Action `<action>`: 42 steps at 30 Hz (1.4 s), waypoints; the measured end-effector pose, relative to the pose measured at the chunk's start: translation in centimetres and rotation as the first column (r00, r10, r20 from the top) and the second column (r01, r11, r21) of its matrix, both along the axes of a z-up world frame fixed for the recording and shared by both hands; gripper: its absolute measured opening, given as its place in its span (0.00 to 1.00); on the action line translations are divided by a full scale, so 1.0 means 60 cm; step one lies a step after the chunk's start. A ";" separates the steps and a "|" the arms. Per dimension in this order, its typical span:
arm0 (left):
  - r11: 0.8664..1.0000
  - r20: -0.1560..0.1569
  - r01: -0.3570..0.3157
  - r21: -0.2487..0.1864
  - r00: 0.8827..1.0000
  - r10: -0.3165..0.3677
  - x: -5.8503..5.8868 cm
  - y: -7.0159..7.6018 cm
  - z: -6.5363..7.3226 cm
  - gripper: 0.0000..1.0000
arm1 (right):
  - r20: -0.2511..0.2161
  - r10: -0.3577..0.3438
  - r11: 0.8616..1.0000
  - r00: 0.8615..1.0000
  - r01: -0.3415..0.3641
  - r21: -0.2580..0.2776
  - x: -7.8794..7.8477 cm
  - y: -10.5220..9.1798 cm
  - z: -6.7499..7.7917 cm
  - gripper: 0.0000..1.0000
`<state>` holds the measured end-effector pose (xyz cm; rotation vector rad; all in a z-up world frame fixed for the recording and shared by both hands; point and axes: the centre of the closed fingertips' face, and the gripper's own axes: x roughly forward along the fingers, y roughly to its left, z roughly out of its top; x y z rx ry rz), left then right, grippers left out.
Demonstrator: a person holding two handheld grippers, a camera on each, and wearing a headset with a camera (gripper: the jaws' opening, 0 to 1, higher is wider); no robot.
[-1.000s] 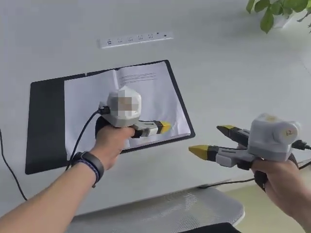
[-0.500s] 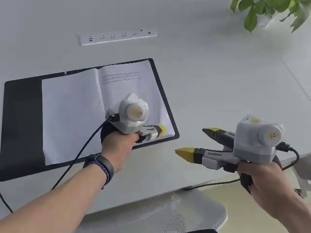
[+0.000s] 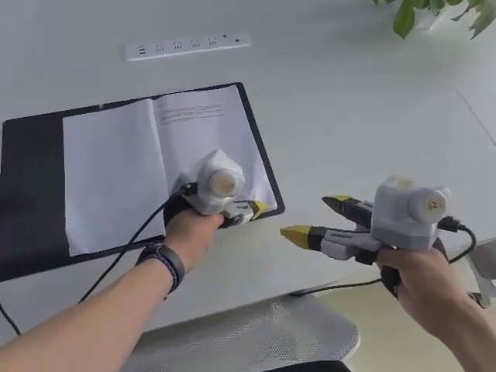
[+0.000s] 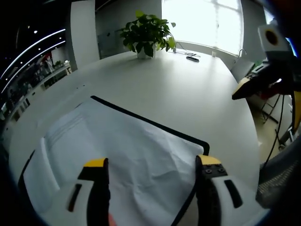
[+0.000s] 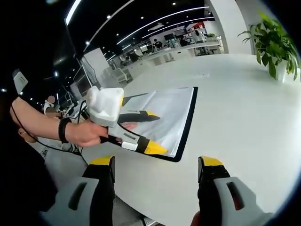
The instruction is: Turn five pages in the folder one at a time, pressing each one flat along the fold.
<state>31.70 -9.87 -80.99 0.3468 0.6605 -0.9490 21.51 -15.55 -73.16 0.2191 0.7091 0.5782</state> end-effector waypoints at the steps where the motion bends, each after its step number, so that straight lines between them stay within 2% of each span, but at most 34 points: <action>1: 1.000 -0.002 0.000 -0.003 1.000 0.000 0.001 0.000 -0.001 0.75 | 0.001 0.003 1.000 1.000 -0.003 0.001 0.003 0.000 -0.001 0.71; 9: 1.000 -0.002 0.014 -0.013 1.000 -0.014 0.002 0.001 -0.002 0.74 | 0.008 0.027 1.000 1.000 -0.027 0.005 0.019 0.007 -0.002 0.70; 22: 0.999 -0.009 0.010 -0.035 1.000 -0.011 0.007 0.005 0.001 0.69 | 0.017 0.043 0.999 0.999 -0.043 0.014 0.029 0.021 0.009 0.68; 29: 0.998 -0.028 -0.007 -0.064 1.000 0.005 0.014 0.010 0.005 0.65 | 0.019 0.053 0.998 0.998 -0.053 0.020 0.041 0.021 0.008 0.68; 38: 0.998 -0.027 0.000 -0.067 1.000 -0.002 0.014 0.011 0.005 0.63 | 0.034 0.084 0.995 0.996 -0.085 0.048 0.081 0.036 0.012 0.65; 42: 0.998 -0.027 0.000 -0.070 1.000 -0.002 0.016 0.012 0.004 0.62 | 0.038 0.088 0.989 0.995 -0.092 0.115 0.110 0.053 0.014 0.60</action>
